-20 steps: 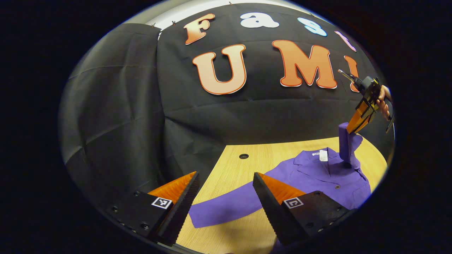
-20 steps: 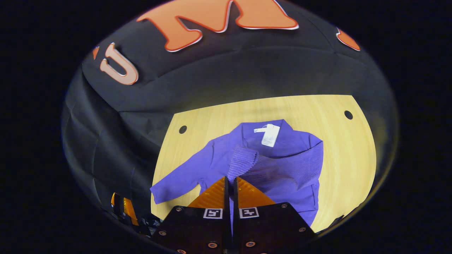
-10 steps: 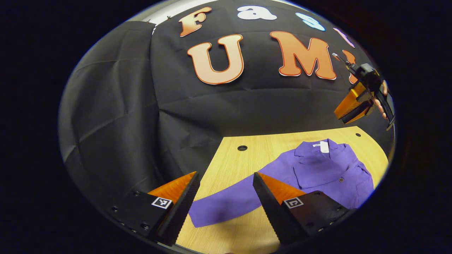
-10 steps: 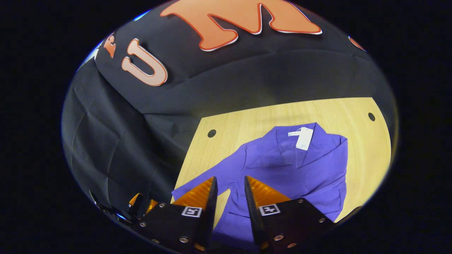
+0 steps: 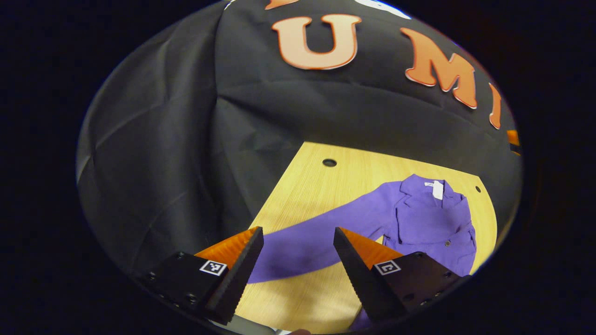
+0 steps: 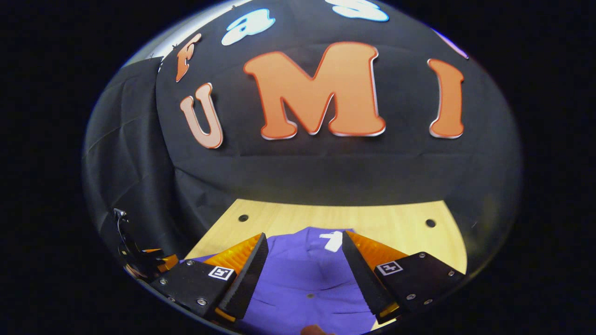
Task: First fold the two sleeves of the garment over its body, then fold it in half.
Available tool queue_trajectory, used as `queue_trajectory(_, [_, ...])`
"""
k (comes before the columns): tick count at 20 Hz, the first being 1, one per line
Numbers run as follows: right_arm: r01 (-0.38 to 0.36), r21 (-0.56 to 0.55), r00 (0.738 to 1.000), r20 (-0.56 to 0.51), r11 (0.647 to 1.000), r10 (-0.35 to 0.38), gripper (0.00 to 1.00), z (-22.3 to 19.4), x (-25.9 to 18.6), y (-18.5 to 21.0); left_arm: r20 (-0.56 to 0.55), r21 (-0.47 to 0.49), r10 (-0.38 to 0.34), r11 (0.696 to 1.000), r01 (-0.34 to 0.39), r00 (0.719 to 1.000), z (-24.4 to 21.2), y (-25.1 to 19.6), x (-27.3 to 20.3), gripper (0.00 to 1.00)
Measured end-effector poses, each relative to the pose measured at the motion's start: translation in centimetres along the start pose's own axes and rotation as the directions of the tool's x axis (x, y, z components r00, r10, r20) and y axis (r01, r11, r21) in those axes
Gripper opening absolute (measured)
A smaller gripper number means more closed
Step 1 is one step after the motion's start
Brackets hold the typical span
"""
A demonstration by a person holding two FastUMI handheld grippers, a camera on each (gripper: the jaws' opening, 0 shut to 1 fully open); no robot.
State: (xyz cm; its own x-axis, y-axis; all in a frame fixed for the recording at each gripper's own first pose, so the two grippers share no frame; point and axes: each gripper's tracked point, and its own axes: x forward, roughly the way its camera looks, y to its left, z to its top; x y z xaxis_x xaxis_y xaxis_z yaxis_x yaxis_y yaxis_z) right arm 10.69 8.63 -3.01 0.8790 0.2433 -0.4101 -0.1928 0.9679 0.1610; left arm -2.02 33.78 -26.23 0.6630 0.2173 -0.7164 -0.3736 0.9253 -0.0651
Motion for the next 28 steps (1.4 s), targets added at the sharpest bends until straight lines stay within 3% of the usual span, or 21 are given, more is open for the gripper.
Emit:
queue_trajectory(3, [0.073,0.007,0.995,0.072,0.997,-0.074,0.95,0.6,-3.4,-3.7,-0.146,-0.091,0.008,0.996,-0.021,0.989,-2.2,1.9,2.9,0.99])
queue_trajectory(6, [0.139,0.032,0.981,0.135,0.99,-0.142,0.95,2.2,-6.0,-6.2,-0.265,-0.107,0.01,0.993,-0.04,0.964,-4.7,3.5,4.5,1.0])
queue_trajectory(11, [0.196,0.057,0.945,0.255,0.979,-0.204,0.94,5.2,-11.0,-7.5,-0.47,-0.126,0.017,0.988,-0.086,0.882,-9.6,5.9,7.3,1.0])
queue_trajectory(15, [0.227,0.014,0.932,0.285,0.974,-0.222,0.94,6.1,-12.6,-7.2,-0.547,-0.154,-0.007,0.984,-0.093,0.837,-12.0,7.6,9.1,0.98])
queue_trajectory(20, [0.22,0.015,0.939,0.269,0.975,-0.216,0.95,5.6,-12.8,-7.2,-0.626,-0.185,-0.024,0.976,-0.118,0.78,-14.9,8.3,12.1,0.98])
queue_trajectory(22, [0.234,0.005,0.937,0.264,0.972,-0.226,0.95,5.3,-12.9,-7.7,-0.627,-0.172,0.001,0.975,-0.139,0.779,-14.7,8.7,12.4,0.98])
queue_trajectory(24, [0.242,0.003,0.936,0.261,0.97,-0.235,0.95,5.3,-13.1,-8.3,-0.638,-0.156,0.022,0.975,-0.157,0.77,-14.6,8.8,12.6,0.82])
queue_trajectory(27, [0.237,0.027,0.936,0.26,0.971,-0.236,0.94,5.0,-13.2,-9.0,-0.629,-0.166,0.006,0.976,-0.142,0.777,-14.1,7.8,13.0,0.24])
queue_trajectory(28, [0.24,0.034,0.936,0.255,0.97,-0.241,0.94,4.8,-13.3,-9.5,-0.634,-0.167,-0.001,0.977,-0.135,0.773,-14.3,7.4,12.9,0.17])
